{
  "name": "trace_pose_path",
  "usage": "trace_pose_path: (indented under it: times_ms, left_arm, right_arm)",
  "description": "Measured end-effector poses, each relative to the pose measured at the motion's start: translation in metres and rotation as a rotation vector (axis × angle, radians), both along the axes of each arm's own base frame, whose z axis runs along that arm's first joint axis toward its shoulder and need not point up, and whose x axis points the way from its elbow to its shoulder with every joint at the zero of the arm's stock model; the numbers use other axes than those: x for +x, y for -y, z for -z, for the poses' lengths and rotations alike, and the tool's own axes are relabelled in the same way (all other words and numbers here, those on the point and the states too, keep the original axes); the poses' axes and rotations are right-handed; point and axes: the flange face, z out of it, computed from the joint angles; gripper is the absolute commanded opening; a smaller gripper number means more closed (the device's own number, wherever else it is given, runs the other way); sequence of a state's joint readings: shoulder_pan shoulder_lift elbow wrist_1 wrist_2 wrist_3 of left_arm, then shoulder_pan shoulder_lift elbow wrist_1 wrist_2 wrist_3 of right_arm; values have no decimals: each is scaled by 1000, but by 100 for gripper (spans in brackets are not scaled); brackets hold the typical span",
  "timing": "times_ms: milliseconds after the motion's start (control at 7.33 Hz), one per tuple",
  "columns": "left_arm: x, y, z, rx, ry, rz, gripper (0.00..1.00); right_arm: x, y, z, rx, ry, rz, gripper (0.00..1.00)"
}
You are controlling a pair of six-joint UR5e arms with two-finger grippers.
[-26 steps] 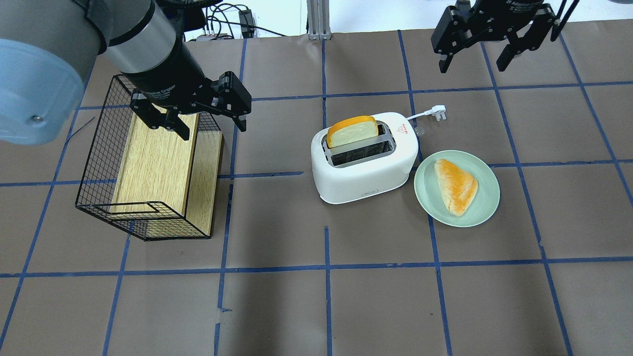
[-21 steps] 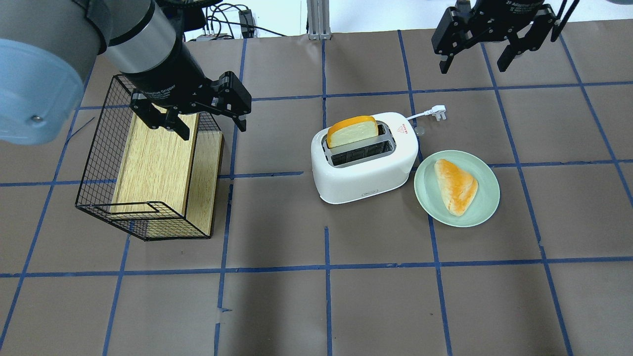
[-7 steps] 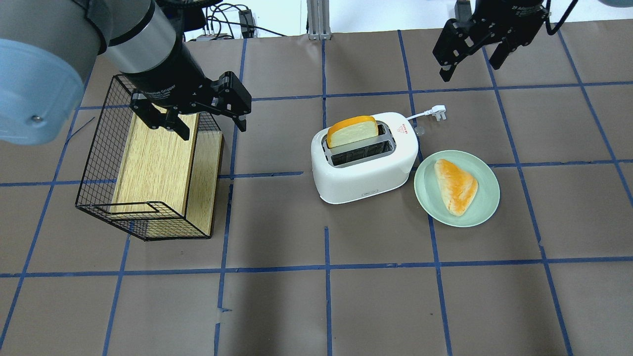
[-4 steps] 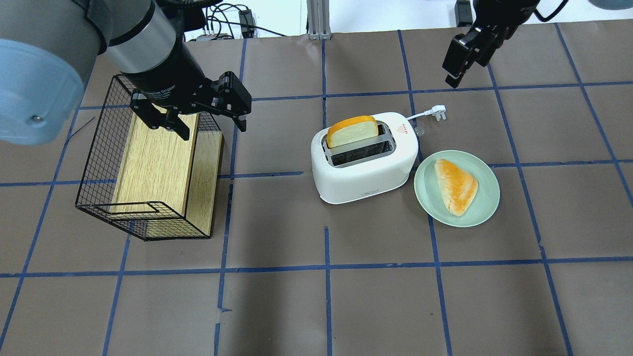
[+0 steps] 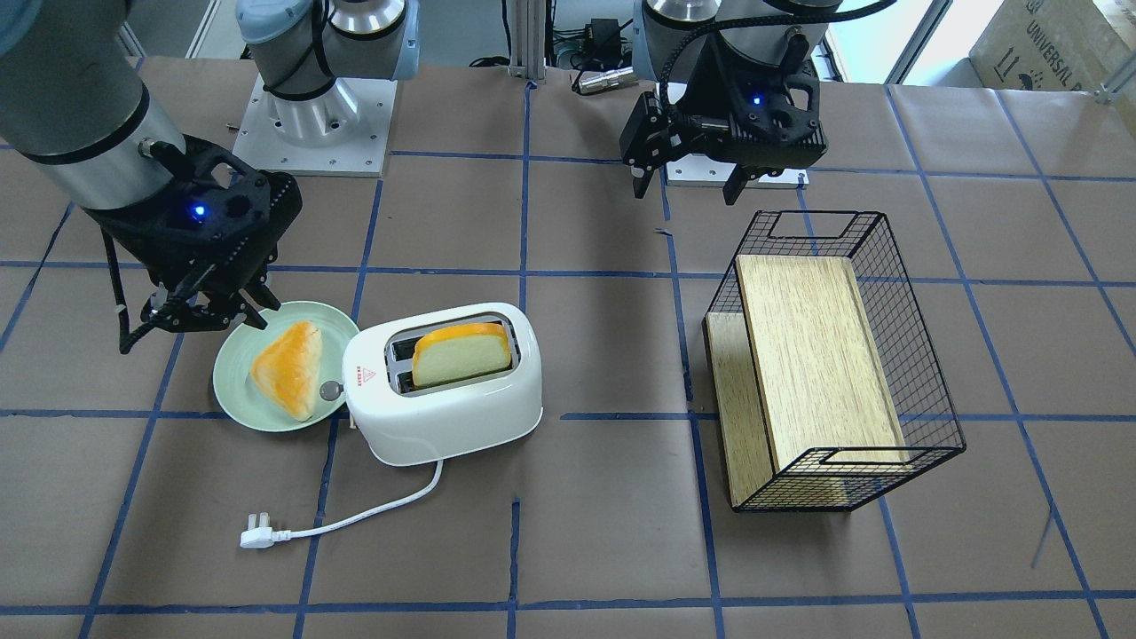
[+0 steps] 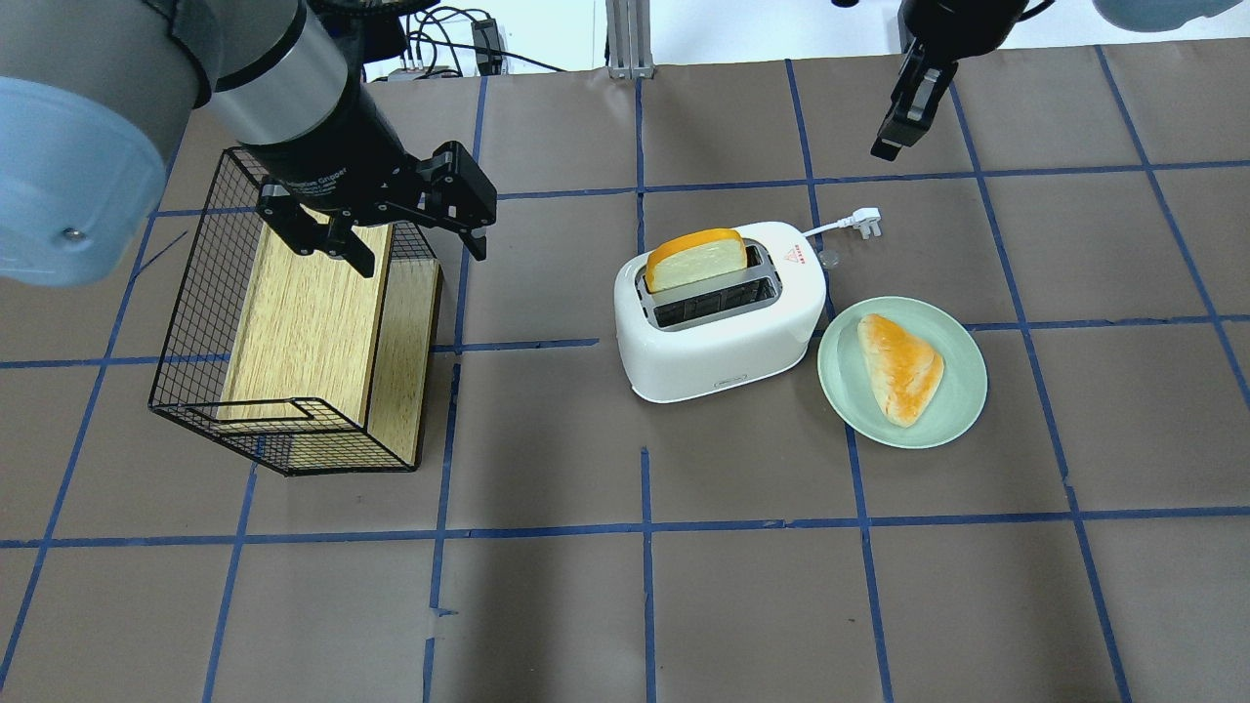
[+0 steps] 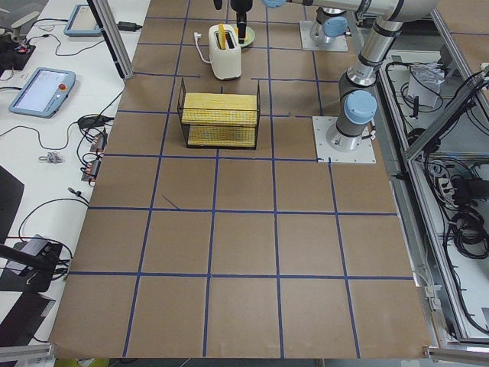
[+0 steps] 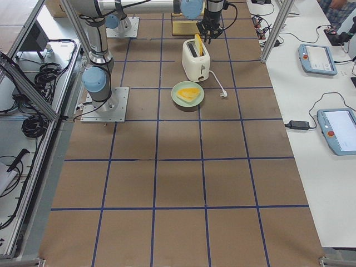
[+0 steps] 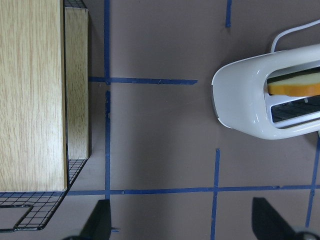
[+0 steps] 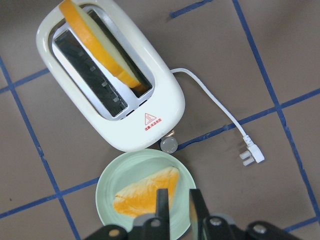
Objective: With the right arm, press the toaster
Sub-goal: 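Move the right gripper down toward the toaster's lever side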
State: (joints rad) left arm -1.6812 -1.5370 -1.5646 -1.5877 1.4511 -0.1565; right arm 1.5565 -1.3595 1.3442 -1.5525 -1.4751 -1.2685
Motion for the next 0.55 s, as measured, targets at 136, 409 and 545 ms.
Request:
trace_pose_path:
  times_ms: [136, 409, 545]
  left_arm:
    - [0, 0, 0, 0, 0, 0, 100]
    - [0, 0, 0, 0, 0, 0, 100]
    - [0, 0, 0, 0, 0, 0, 100]
  right_arm:
    - [0, 9, 14, -5, -1, -114, 24]
    - [-2, 31, 51, 1, -19, -257, 24]
    - [-4, 37, 70, 26, -39, -298, 24]
